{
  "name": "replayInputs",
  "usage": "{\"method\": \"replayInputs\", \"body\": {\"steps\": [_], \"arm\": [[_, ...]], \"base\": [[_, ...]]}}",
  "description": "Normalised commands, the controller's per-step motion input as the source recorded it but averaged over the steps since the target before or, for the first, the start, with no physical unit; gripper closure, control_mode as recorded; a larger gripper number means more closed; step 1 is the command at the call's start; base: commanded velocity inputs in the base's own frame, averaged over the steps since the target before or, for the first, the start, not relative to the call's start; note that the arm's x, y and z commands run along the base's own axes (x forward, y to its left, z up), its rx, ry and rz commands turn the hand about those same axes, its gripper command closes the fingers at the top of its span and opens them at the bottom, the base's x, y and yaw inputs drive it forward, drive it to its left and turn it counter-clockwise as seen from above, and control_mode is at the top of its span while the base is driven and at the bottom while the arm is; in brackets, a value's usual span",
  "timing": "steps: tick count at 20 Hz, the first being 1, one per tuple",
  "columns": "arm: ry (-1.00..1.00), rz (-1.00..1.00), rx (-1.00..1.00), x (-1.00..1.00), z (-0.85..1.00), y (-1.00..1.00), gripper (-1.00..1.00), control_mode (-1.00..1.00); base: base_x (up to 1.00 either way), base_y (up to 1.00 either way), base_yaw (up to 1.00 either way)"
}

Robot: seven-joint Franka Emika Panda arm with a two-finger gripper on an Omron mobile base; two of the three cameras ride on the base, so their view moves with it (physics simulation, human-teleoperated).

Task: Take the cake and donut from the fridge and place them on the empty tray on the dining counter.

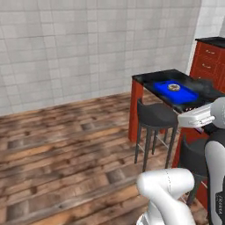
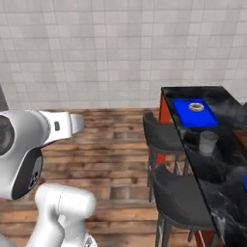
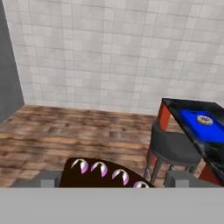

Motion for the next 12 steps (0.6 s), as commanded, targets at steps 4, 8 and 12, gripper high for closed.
{"method": "replayInputs", "body": {"steps": [4, 8, 12], "arm": [[0.0, 0.0, 0.0, 0.0, 0.0, 0.0, 1.0, 1.0], [0.0, 0.0, 0.0, 0.0, 0.0, 0.0, 1.0, 1.0], [0.0, 0.0, 0.0, 0.0, 0.0, 0.0, 1.0, 1.0]], "base": [[1.0, 0.0, -0.41], [1.0, 0.03, -0.57], [0.97, 0.13, -0.73]]}}
